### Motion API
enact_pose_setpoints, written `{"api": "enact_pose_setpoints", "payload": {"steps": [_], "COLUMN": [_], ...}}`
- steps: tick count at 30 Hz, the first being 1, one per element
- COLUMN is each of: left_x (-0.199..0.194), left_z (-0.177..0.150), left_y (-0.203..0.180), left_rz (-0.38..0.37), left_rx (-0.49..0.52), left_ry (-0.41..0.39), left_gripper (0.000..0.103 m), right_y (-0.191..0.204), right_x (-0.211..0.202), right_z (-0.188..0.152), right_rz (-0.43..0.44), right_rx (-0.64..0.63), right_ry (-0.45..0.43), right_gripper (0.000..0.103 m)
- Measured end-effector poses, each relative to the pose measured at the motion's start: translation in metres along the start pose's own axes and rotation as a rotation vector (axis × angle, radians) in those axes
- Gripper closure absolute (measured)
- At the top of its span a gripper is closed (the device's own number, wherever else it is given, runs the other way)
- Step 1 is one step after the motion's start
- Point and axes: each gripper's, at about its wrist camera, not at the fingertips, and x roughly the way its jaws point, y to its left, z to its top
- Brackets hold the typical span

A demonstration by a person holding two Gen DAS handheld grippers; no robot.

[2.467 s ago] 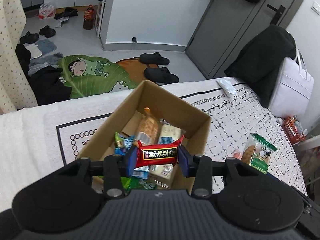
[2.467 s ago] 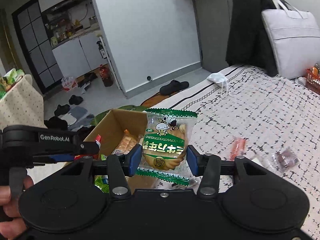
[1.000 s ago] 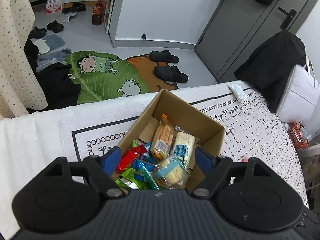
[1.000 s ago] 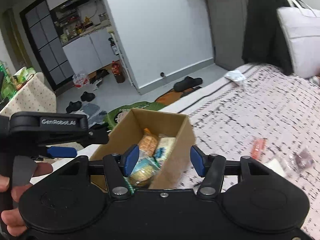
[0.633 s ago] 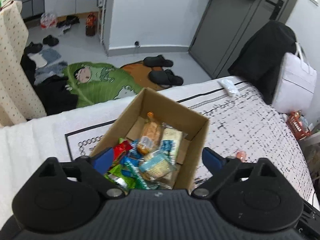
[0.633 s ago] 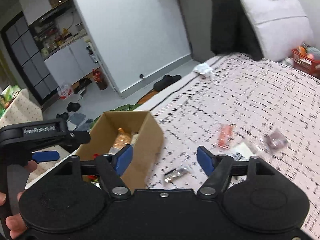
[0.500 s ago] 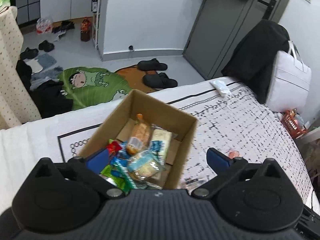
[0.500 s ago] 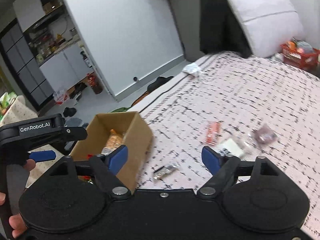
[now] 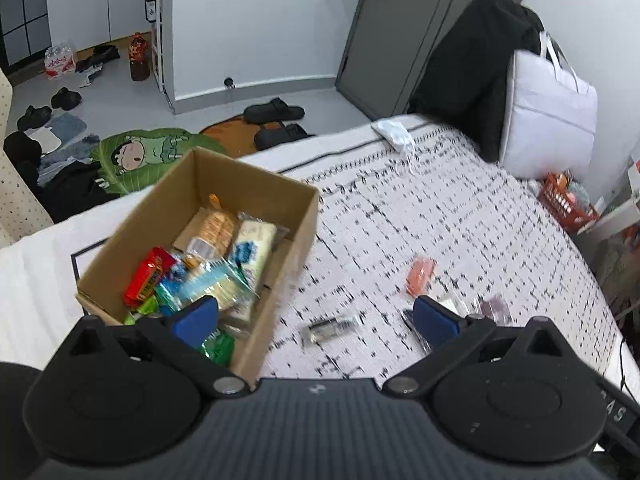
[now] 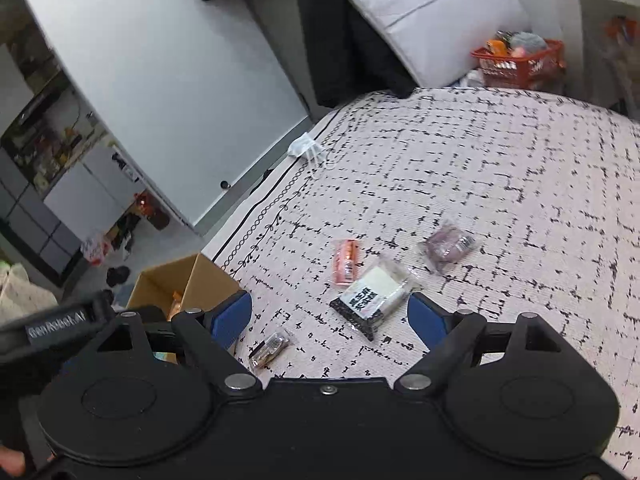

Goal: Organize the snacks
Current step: 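Move both tools back over the remaining snacks on the bed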

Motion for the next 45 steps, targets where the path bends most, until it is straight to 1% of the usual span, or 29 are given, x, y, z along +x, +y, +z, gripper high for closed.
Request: {"api": "enact_pose_setpoints", "payload": {"steps": [5,6,9,13,16,21,25,27,34,36,41,44,45], "left_x": [0.004,0.005,0.008,0.015,0.022,0.039,0.051,0.058,0.085,0.094,0.115,0.123,0.126], "left_z": [-0.008,-0.009,-0.014,-0.021,-0.023,-0.027,-0.030,-0.031,-0.033,-0.033,-0.035,-0.038,-0.038], "left_y": [-0.019,-0.023,-0.033,-0.044,-0.047,-0.048,-0.047,-0.047,-0.047,-0.045,-0.044,-0.045,-0.045], "left_rz": [0.015,0.022,0.002,-0.005,-0.020,-0.032,-0.038,-0.034,-0.039,-0.040,-0.029,0.007,0.006], "left_rx": [0.035,0.048,0.080,0.127,0.134,0.151,0.167,0.174,0.181,0.177,0.188,0.230,0.230], "left_ry": [0.004,0.002,0.002,0.000,0.008,0.033,0.055,0.066,0.115,0.135,0.161,0.153,0.157], "left_gripper": [0.000,0.000,0.000,0.002,0.003,0.013,0.017,0.022,0.031,0.036,0.038,0.038,0.038], "right_y": [-0.014,-0.016,-0.028,-0.036,-0.041,-0.046,-0.046,-0.046,-0.047,-0.048,-0.049,-0.049,-0.049], "right_x": [-0.006,-0.008,-0.009,-0.003,0.002,0.009,0.020,0.026,0.045,0.051,0.067,0.078,0.082], "right_z": [0.004,0.004,0.007,0.007,0.006,0.004,0.002,0.000,-0.004,-0.005,-0.008,-0.008,-0.009], "right_rz": [-0.065,-0.066,-0.060,-0.061,-0.060,-0.057,-0.060,-0.061,-0.074,-0.080,-0.095,-0.104,-0.106], "right_rx": [0.027,0.035,0.072,0.099,0.116,0.125,0.126,0.126,0.131,0.133,0.135,0.138,0.135], "right_ry": [-0.026,-0.033,-0.041,-0.024,-0.009,0.009,0.038,0.057,0.101,0.112,0.144,0.168,0.176], "right_gripper": [0.018,0.018,0.018,0.019,0.019,0.019,0.020,0.021,0.022,0.022,0.022,0.022,0.022]}}
